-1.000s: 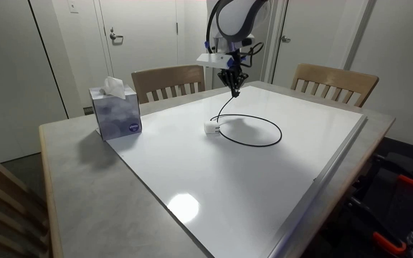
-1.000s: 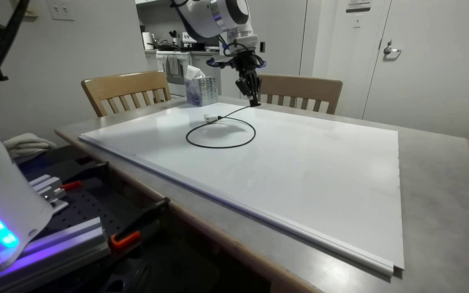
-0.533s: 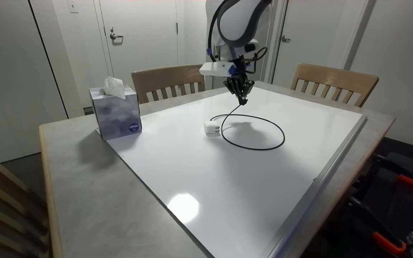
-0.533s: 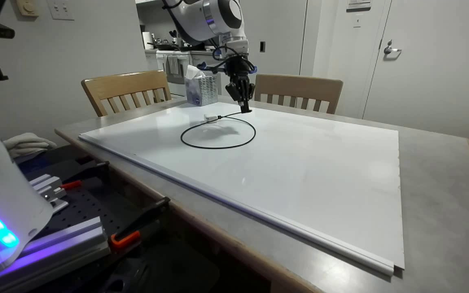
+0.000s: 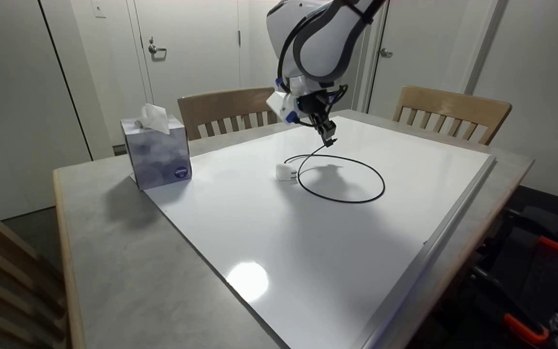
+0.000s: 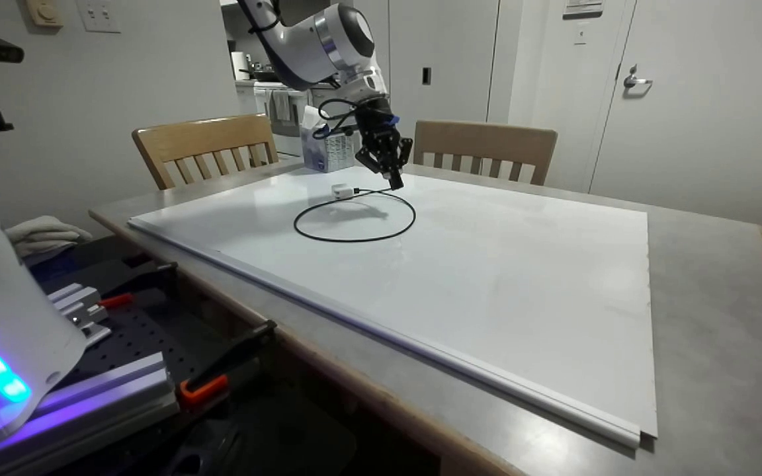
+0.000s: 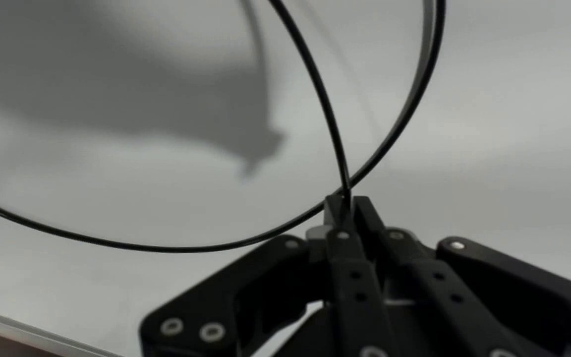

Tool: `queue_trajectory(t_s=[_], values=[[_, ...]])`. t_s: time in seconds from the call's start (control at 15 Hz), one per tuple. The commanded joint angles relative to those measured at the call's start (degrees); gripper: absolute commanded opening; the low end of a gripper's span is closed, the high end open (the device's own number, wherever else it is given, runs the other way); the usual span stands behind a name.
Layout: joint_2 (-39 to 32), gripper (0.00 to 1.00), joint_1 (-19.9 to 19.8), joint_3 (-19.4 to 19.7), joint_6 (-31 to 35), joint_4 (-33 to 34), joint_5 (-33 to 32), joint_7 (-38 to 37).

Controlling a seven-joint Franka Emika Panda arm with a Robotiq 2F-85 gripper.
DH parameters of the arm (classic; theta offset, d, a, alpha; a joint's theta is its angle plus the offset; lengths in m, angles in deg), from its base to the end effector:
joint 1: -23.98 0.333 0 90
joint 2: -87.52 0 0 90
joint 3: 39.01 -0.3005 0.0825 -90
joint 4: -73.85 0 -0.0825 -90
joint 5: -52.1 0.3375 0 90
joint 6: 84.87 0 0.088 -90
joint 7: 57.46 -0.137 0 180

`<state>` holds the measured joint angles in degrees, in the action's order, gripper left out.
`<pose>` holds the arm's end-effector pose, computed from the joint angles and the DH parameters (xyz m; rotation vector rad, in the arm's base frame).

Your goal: Put the charger in a circle

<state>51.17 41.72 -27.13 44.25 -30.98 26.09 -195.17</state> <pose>0.5836 0.0411 0.1757 1.5542 -2.2826 0.5052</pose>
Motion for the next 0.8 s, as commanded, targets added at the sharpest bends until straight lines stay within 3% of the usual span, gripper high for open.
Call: queue_trajectory(t_s=[0.0, 0.2, 0.47, 0.53, 0.6, 0.73], values=[[0.0, 0.07, -0.7, -1.0, -0.3, 0.3, -0.9, -1.2], [-0.8, 0.02, 0.0, -0.4, -3.5, 2.2, -0.6, -3.4], [-1.1, 0.02, -0.2, 0.0, -9.0, 3.7, 0.9, -16.0], [-2.6, 0.02, 8.7, 11.5, -7.7, 5.1, 9.4, -12.2], [-3.0, 0.02, 9.9, 13.5, -7.7, 5.3, 12.3, -12.5], [-5.7, 0.02, 16.1, 23.0, -7.0, 6.3, 21.4, -11.5]])
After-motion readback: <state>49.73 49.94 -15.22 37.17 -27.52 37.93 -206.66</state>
